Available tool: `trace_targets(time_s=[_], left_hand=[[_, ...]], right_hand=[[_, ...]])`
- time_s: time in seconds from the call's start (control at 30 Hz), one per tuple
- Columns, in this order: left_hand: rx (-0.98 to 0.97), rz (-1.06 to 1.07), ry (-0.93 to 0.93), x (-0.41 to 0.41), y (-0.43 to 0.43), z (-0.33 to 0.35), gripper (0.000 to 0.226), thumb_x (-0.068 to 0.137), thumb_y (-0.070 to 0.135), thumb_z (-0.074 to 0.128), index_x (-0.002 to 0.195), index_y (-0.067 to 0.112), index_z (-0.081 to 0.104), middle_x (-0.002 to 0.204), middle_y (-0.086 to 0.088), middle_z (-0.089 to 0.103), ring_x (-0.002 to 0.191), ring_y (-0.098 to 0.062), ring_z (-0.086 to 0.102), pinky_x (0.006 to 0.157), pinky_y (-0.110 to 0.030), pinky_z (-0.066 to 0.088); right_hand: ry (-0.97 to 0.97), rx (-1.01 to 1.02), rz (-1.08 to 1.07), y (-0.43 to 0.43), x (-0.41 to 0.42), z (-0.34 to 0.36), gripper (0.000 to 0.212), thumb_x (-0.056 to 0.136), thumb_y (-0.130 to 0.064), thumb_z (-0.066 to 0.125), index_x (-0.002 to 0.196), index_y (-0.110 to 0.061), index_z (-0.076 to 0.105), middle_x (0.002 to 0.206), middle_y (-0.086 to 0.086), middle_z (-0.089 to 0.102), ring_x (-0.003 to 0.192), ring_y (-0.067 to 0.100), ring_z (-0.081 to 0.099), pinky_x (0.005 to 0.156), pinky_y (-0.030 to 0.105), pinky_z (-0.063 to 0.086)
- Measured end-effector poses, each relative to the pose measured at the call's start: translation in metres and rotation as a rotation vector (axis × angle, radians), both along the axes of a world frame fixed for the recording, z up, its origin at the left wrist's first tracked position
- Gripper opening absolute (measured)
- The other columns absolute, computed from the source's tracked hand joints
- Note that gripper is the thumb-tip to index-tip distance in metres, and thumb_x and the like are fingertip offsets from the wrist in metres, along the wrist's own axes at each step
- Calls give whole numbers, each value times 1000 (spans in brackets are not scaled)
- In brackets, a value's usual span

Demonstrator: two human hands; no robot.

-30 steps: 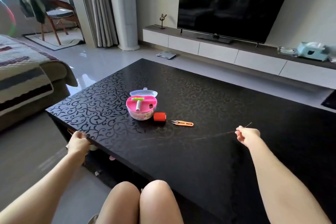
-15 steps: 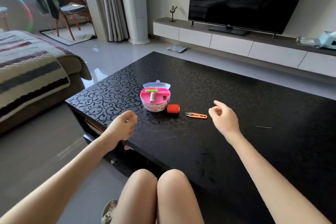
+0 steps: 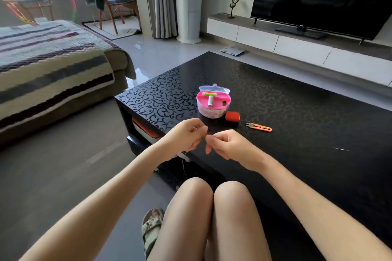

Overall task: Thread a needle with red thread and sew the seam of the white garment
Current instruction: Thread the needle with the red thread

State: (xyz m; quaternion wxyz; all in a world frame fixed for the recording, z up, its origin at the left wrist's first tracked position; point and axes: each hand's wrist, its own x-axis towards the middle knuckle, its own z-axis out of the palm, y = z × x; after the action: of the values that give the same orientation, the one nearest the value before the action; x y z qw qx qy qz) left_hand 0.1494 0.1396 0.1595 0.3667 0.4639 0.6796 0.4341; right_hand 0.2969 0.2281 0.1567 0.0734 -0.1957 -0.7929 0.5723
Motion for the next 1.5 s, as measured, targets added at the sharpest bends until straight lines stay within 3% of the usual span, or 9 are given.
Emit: trace_targets(time_s=[0.13, 0.27, 0.47, 0.77, 0.97, 1.1, 1.2, 1.33, 1.5], left_hand=[[-26, -64, -194, -13, -14, -16, 24, 100, 18, 49, 77, 11, 54, 51, 6, 40, 45, -11, 33, 52, -30, 20], [-80, -90, -315, -25, -27, -33, 24, 98, 18, 53, 77, 8, 56, 55, 3, 41, 48, -10, 32, 46, -16, 28], [-202, -115, -314, -33, -51, -60, 22, 97, 18, 54, 80, 6, 59, 52, 7, 43, 48, -6, 37, 48, -14, 34], [-300, -122, -229, -40, -57, -83, 22, 95, 23, 58, 79, 9, 65, 59, 3, 46, 54, -9, 36, 51, -15, 31], [-287, -198, -284, -45, -48, -80, 14, 94, 11, 60, 84, 10, 71, 75, -1, 61, 69, -6, 56, 73, -20, 48], [-260, -175, -145, -37, -34, -70, 12, 92, 13, 63, 83, 12, 72, 72, 2, 68, 70, -9, 61, 71, -22, 50], [-90, 17, -472, -16, -14, -53, 16, 95, 14, 58, 82, 12, 68, 71, 3, 69, 70, -11, 62, 71, -22, 47], [34, 63, -921, 18, 15, -22, 15, 96, 17, 54, 85, 16, 65, 77, 4, 70, 73, -9, 67, 75, -24, 45], [33, 100, -1106, 43, 36, -3, 14, 98, 14, 50, 87, 17, 59, 82, 1, 75, 81, -13, 69, 76, -26, 46]], right_hand=[[-22, -6, -4, 9, 16, 11, 38, 96, -34, 50, 69, -9, 60, 48, -4, 31, 47, 9, 22, 49, 22, 20], [-88, -33, -7, 23, 32, 13, 40, 91, -42, 51, 64, -13, 58, 51, 0, 29, 49, 12, 22, 53, 23, 23], [-277, 20, 40, 27, 57, 3, 39, 88, -43, 56, 61, -15, 59, 53, 4, 30, 50, 12, 23, 51, 16, 32], [-188, -74, -12, 33, 67, 11, 44, 88, -47, 62, 57, -16, 57, 56, 5, 26, 51, 13, 20, 50, 20, 25], [16, -229, -44, 48, 66, 37, 49, 67, -57, 77, 53, -17, 53, 47, -7, 25, 46, 11, 17, 44, 21, 20], [66, -250, -70, 58, 66, 56, 50, 65, -57, 79, 49, -21, 49, 45, -8, 24, 44, 9, 16, 43, 20, 20], [35, -216, -75, 61, 68, 64, 50, 68, -54, 77, 47, -21, 45, 46, -6, 23, 44, 10, 16, 43, 20, 19], [-15, -171, -94, 60, 71, 74, 41, 80, -37, 67, 50, -14, 51, 44, -5, 22, 43, 10, 17, 43, 20, 19], [-3, -210, -79, 59, 74, 83, 40, 86, -31, 59, 48, -20, 59, 41, -8, 24, 42, 9, 17, 44, 22, 16]])
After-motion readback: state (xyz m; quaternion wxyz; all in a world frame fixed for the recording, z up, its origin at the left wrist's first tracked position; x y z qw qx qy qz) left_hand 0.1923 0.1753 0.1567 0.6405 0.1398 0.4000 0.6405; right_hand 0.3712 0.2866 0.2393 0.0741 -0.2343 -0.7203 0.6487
